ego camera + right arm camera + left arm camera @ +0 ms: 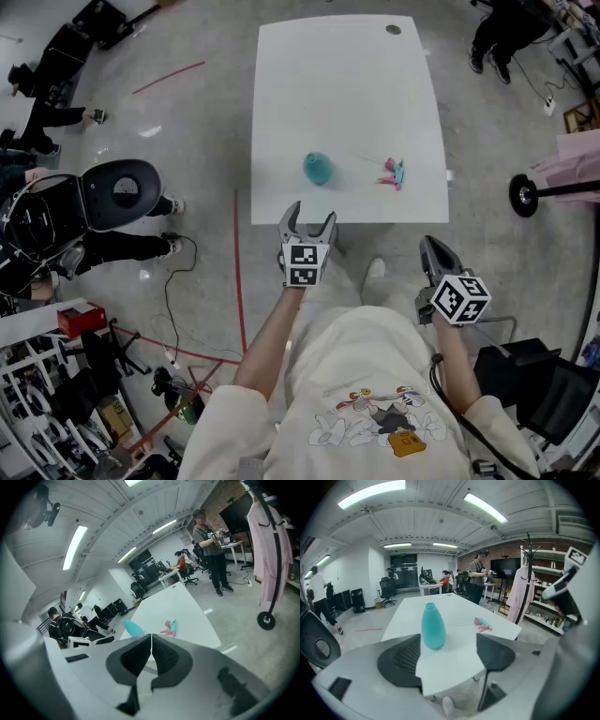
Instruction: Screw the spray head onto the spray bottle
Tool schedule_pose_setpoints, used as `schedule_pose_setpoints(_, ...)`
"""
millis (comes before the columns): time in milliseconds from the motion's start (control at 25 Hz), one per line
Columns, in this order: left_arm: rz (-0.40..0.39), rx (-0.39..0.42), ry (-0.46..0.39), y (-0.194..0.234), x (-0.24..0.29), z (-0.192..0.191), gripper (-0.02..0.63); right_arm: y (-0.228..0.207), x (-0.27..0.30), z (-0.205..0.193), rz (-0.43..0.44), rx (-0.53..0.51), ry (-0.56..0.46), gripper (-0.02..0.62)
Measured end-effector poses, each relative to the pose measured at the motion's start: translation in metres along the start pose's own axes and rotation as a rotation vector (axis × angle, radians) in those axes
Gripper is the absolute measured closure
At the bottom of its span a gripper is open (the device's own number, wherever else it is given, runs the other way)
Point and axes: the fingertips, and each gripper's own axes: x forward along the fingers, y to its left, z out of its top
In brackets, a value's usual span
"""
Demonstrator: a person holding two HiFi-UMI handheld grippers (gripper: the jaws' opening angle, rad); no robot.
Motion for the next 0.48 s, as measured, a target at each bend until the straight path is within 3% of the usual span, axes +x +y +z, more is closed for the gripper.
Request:
schedule_pose_setpoints(40,0.005,0.01,-0.013,0.013,0.019,-0.005,0.231,-0.001,0.009,0.001,-0.02,0.014,0.003,0.588)
schedule_pose_setpoints(160,0.044,0.05,-0.084,0.057,0.065,-0.01,0.144,0.005,0.033,0.004,-0.068,0.066,0.003,0.588)
schedule_pose_setpoints(320,0.05,0.131,-0.189,0.084,0.11,0.004,0.123,0.023,0.056,0.01,-0.114,0.067,0.013,0.588)
schedule_pose_setpoints(480,-0.012,0.095,-0.217,0.088,0.15,0.013,0.123,0.024,0.073,0.007,-0.154,0.103,0.036,0.588)
